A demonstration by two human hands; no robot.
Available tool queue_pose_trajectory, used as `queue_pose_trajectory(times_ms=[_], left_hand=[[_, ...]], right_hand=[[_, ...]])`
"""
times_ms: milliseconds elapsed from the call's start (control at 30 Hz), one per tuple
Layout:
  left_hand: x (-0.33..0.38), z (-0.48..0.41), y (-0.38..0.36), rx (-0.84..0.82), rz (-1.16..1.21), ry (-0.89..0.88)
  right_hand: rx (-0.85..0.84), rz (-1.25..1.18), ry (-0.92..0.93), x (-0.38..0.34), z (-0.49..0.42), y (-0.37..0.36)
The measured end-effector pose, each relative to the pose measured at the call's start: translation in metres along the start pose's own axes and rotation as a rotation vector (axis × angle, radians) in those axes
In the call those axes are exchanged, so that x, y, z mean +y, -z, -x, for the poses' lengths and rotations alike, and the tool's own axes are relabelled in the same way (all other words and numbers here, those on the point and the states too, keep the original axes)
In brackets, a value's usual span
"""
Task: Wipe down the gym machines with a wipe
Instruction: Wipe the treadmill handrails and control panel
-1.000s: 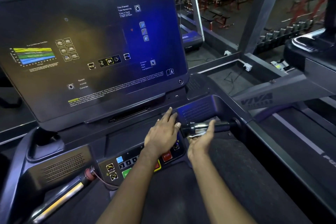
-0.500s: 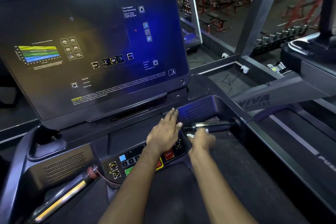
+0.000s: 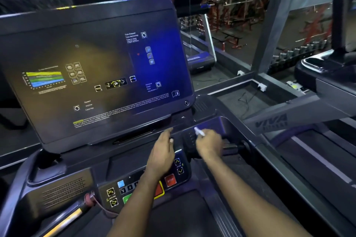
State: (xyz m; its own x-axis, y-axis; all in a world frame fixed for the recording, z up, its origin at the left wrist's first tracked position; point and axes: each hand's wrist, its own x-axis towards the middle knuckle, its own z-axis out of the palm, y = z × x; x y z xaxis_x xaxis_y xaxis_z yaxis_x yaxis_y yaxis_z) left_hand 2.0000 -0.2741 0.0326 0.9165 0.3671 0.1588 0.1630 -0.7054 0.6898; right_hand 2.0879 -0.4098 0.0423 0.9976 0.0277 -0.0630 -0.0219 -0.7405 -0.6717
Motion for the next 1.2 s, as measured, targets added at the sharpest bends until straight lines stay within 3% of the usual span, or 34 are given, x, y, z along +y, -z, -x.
queue_pose_trajectory(times_ms=[67, 133, 267, 433, 500, 667, 767, 833, 1033, 1200], left_hand=[[0.008, -0.004, 0.002, 0.051, -0.022, -0.017], [0.012, -0.008, 0.006, 0.108, -0.046, -0.037], [0.011, -0.021, 0.018, 0.203, -0.059, -0.091], [0.01, -0.057, 0.036, 0.214, -0.202, -0.225], [0.004, -0.076, 0.042, 0.179, -0.331, -0.313], [-0.009, -0.108, 0.048, 0.073, -0.539, -0.501], [-0.016, -0.121, 0.046, -0.024, -0.635, -0.643], [-0.022, -0.129, 0.043, -0.072, -0.69, -0.716], [-0.037, -0.136, 0.036, -0.083, -0.776, -0.775], [-0.039, -0.136, 0.033, -0.075, -0.775, -0.804]], right_hand=[[-0.303, 0.15, 0.108, -0.01, -0.003, -0.009], [-0.501, 0.17, 0.168, -0.02, -0.006, -0.011], [-0.786, -0.05, 0.021, -0.029, -0.021, -0.022], [-0.7, -0.026, -0.196, -0.041, -0.027, -0.055], [-0.598, -0.112, -0.325, -0.051, -0.03, -0.059], [-0.464, -0.48, -0.437, 0.014, -0.13, -0.168], [-0.209, -0.314, -0.494, -0.012, -0.11, -0.085], [-0.07, -0.335, -0.482, -0.016, -0.108, -0.064], [-0.184, -0.33, -0.47, -0.04, -0.081, -0.103], [0.02, -0.443, -0.664, -0.021, -0.118, -0.06]])
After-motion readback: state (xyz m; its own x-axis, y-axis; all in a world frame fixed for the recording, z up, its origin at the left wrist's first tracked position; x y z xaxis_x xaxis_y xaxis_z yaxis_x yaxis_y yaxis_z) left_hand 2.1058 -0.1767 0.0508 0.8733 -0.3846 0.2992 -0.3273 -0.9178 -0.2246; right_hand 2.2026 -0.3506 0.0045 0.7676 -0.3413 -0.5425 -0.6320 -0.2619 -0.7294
